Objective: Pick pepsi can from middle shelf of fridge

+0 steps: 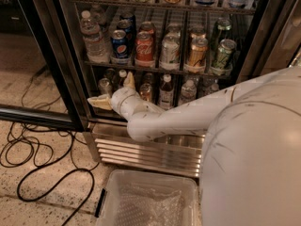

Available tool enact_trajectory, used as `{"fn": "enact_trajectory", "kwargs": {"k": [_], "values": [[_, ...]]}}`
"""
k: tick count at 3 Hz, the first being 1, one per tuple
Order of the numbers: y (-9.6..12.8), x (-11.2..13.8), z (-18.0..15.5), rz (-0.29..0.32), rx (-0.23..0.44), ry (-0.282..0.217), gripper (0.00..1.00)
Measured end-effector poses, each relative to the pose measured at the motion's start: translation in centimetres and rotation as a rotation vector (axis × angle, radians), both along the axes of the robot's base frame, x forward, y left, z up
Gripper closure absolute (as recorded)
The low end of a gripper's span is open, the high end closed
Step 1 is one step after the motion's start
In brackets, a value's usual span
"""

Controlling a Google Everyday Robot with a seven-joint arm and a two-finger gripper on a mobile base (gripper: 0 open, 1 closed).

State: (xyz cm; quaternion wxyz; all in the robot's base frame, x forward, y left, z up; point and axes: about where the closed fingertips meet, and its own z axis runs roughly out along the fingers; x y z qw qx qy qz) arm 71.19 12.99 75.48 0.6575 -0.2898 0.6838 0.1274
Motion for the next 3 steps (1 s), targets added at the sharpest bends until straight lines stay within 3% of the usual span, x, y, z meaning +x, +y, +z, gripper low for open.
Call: {"fn": "enact_trajectory", "kwargs": {"k": [1,3], "values": [[0.2,1.0,0.7,-0.052,0.005,-0.064,0.00],[0.1,3.4,3.3,-0.285,-0.020,-0.275,0.00]]}}
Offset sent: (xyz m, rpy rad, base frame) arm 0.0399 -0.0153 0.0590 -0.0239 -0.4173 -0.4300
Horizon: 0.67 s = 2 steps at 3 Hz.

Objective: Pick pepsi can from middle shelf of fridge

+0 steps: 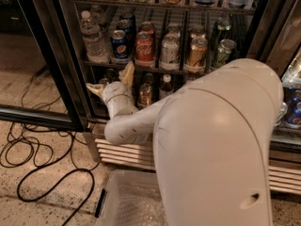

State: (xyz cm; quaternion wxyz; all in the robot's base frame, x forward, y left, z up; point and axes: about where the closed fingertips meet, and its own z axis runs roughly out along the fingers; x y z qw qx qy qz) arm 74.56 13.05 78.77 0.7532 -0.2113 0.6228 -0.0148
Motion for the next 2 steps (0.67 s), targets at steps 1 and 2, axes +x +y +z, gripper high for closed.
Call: {"fn": "enact_trajectory", "kwargs": {"k": [1,2], "values": [[-0.52,0.43,1.63,-0.070,0.012,-0.082,0.00],[-1.15,0.52,2.54,-0.119,0.034,-0.124,0.09]]}}
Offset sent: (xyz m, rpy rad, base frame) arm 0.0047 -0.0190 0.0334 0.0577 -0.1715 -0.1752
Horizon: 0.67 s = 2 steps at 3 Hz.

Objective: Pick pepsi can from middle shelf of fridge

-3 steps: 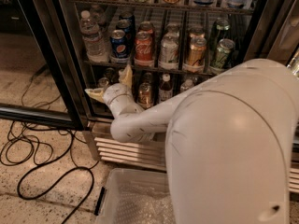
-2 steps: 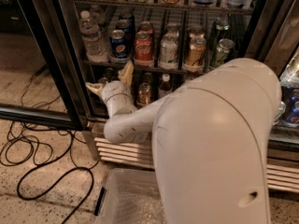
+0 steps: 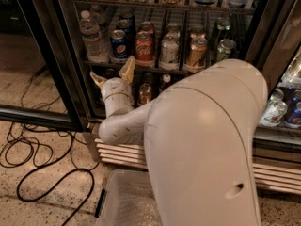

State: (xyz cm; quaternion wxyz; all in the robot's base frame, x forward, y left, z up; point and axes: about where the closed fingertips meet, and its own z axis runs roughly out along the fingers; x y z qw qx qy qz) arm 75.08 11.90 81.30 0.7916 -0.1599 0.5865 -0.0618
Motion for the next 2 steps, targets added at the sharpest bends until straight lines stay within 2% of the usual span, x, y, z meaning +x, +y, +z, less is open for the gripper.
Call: {"fn": "enact_trajectory", "kwargs": {"k": [1,2], "values": [[-0.4,0.5,0.3,-0.016,0.027,-0.012,0.15],[-1.1,2.4,0.1,-0.028,0.046,-0.012,0.19]]}}
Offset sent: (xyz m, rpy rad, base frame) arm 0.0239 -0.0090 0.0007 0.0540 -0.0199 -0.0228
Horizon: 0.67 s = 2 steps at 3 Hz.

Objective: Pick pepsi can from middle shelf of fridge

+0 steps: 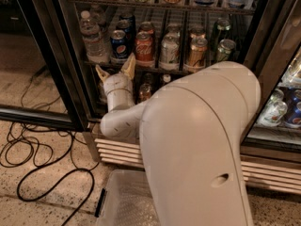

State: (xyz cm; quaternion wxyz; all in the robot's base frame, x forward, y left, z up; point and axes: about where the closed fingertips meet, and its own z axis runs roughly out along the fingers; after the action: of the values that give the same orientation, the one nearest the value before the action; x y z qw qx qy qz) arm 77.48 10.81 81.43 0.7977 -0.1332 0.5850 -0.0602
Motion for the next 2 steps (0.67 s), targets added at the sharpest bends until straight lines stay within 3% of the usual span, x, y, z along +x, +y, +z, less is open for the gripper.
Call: {"fn": "enact_trajectory", "kwargs": {"k": [1,2], "values": [[-1.19,1.54,0.33,-0.026,-0.011,-0.012,0.25],[-1.76,2.17,0.60,-0.040,-0.017,-0.021,0.25]]}}
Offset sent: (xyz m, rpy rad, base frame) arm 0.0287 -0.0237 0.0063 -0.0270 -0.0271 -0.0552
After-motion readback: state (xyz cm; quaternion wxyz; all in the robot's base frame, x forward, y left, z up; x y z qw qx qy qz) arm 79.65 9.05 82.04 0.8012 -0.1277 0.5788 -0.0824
